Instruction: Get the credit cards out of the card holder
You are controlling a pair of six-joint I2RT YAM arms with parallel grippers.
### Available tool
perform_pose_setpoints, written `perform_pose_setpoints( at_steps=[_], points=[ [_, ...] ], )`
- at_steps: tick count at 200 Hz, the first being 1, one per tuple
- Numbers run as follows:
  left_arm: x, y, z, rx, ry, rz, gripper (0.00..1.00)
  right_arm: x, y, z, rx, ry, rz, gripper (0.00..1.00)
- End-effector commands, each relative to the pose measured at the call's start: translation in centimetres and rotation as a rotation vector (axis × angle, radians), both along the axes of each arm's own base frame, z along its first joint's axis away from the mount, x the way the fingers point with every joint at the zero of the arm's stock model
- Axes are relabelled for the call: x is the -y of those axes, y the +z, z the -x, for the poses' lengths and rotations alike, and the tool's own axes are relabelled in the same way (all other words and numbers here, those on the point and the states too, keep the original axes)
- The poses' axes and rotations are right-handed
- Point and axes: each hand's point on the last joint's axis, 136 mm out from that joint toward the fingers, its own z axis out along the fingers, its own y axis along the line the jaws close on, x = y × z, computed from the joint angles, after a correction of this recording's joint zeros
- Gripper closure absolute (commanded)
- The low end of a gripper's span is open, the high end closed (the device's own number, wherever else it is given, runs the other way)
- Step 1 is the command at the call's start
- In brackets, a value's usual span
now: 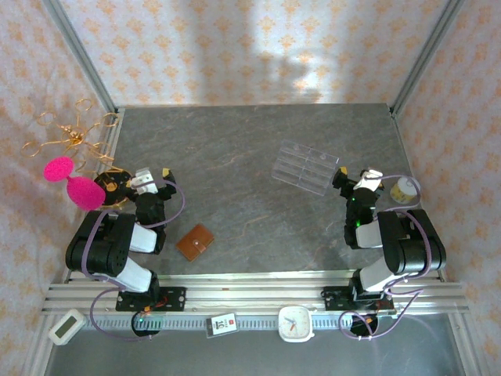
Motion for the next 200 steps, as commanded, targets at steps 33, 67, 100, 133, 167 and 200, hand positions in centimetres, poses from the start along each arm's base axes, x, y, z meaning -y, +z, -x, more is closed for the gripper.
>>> perform_pose_setpoints(
  at_steps=[33,67,100,133,167,200],
  points=[
    [0.1,0.9,-0.5,0.029,0.004,-0.006,0.01,-0.1,0.8,0.0,0.032,0.0,0.011,0.0],
    [0.1,0.8,-0.5,0.029,0.003,-0.006,0.01,-0.1,0.8,0.0,0.031,0.0,0.011,0.0],
    [0.1,0.8,-0.5,0.027,0.004,-0.006,0.01,-0.1,0.8,-0.1,0.03,0.0,0.01,0.0],
    [0.1,1.7,-0.3,0.038,0.011,-0.015,0.01,-0.2,1.2,-0.5,0.028,0.024,0.003,0.0],
    [0.7,3.9,-0.6,0.008,0.041,-0.055,0.01,0.9,1.9,-1.9,-0.073,-0.057,-0.029,0.0],
    [0.7,6.8,0.2,0.07,0.104,0.014,0.01,2.3,3.9,-1.2,-0.054,-0.177,-0.106,0.0]
  ],
)
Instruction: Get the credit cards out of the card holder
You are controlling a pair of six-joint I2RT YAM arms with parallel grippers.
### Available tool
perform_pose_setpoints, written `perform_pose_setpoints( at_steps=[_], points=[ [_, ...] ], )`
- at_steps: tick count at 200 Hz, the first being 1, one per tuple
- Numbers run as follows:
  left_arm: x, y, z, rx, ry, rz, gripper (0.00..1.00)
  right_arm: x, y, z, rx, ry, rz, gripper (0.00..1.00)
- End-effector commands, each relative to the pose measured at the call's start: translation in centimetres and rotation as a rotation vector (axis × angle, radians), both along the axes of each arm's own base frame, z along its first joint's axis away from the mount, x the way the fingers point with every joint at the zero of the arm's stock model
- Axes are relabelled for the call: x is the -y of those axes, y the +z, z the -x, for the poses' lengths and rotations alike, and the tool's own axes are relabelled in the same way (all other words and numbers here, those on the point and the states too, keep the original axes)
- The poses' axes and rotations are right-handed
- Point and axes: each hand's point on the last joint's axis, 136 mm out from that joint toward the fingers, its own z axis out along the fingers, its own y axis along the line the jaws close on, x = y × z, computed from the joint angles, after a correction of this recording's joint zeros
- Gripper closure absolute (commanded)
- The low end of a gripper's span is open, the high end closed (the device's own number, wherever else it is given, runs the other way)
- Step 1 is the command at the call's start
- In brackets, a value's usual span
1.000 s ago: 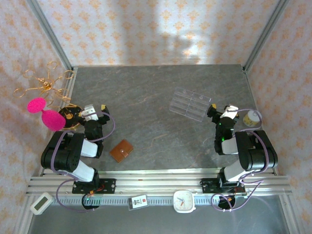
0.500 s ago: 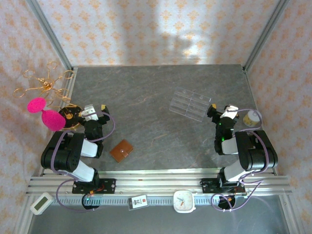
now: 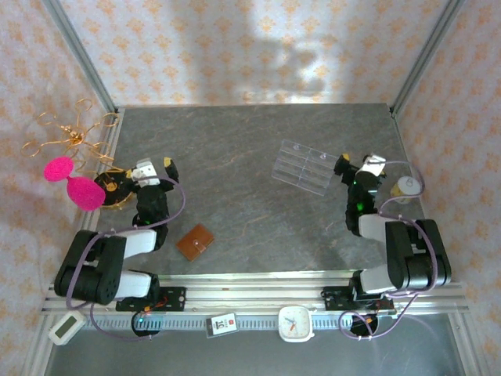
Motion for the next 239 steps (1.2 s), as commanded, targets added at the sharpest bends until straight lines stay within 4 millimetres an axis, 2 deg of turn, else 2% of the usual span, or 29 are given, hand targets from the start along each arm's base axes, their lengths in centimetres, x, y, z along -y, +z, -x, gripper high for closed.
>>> perform_pose_setpoints(
  at_steps=[1,14,24,31,54,73,91,105,125,141,167,179,195,217,239],
  points=[
    [-0.8,1.2,0.7,-0.005,0.082,0.043,0.01,2.0,0.1,1.5,-0.041,-0.144,-0.062,0.0],
    [-0.4,2.9,0.9,0.037,0.065,0.092,0.01,3.5,1.5,2.4,0.035,-0.26,-0.173,0.0],
    [-0.2,4.1,1.3,0.084,0.053,0.156,0.01,4.8,1.6,3.2,0.084,-0.366,-0.354,0.0],
    [-0.1,4.9,1.5,0.122,0.042,0.209,0.01,5.0,1.1,3.3,0.07,-0.378,-0.446,0.0],
    [1.7,7.4,2.1,0.217,-0.096,0.368,0.01,1.6,2.1,1.7,0.085,-0.116,-0.474,0.0],
    [3.4,9.0,2.6,0.259,-0.215,0.455,0.01,-0.7,1.6,0.6,-0.038,0.01,-0.465,0.0],
    [4.4,10.2,3.2,0.292,-0.292,0.511,0.01,-3.8,0.1,0.2,-0.163,0.175,-0.475,0.16],
    [4.6,11.1,4.0,0.346,-0.324,0.587,0.01,-5.6,-1.1,0.4,-0.223,0.266,-0.509,0.22],
    [4.5,11.8,5.0,0.409,-0.343,0.745,0.01,-6.8,-2.6,1.0,-0.288,0.321,-0.52,0.31],
    [5.0,12.6,5.9,0.466,-0.409,0.819,0.01,-7.4,-3.1,1.2,-0.315,0.345,-0.511,0.38],
    [7.4,15.1,7.3,0.511,-0.614,0.768,0.01,-7.6,-4.4,1.1,-0.361,0.343,-0.505,0.44],
    [8.0,15.3,7.4,0.503,-0.652,0.767,0.01,-7.5,-5.3,0.8,-0.397,0.328,-0.505,0.46],
    [8.2,14.8,7.1,0.479,-0.657,0.799,0.01,-7.5,-6.2,0.5,-0.427,0.316,-0.506,0.51],
    [8.3,14.1,7.2,0.48,-0.667,0.831,0.01,-7.3,-7.2,0.1,-0.448,0.292,-0.501,0.53],
    [8.6,13.6,7.0,0.445,-0.668,0.827,0.05,-7.3,-8.0,-0.2,-0.47,0.281,-0.505,0.58]
  ],
)
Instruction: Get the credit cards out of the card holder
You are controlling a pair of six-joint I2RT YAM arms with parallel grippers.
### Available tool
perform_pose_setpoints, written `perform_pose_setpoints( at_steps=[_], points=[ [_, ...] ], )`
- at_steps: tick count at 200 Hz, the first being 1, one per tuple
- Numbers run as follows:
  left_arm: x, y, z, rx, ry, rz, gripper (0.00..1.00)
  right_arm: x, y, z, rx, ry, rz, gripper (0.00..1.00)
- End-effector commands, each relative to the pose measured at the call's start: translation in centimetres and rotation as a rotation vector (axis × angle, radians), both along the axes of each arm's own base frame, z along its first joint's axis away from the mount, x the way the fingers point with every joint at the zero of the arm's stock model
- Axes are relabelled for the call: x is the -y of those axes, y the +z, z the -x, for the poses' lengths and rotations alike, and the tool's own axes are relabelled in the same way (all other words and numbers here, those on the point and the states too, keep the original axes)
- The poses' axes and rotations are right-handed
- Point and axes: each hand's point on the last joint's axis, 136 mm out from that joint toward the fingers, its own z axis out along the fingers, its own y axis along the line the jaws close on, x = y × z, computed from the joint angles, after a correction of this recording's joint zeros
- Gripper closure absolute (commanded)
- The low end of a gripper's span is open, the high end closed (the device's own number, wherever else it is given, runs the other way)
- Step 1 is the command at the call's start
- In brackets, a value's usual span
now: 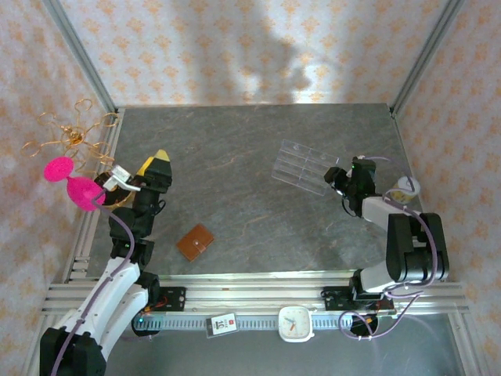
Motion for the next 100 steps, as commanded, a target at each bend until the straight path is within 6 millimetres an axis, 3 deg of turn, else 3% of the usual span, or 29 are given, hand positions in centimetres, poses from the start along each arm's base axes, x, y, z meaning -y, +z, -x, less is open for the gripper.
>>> perform_pose_setpoints(
  at_steps=[1,38,100],
  points=[
    [0.7,0.3,0.2,0.013,-0.056,0.009,0.05,0.1,0.2,-1.0,-0.001,-0.007,0.02,0.58],
    [2.0,-0.5,-0.6,-0.055,-0.115,-0.034,0.1,0.1,-1.1,-1.3,-0.033,-0.013,0.03,0.63],
    [3.9,-1.6,-0.7,-0.109,-0.205,-0.071,0.14,-1.6,-3.0,-1.0,-0.103,0.064,0.064,0.94]
  ],
)
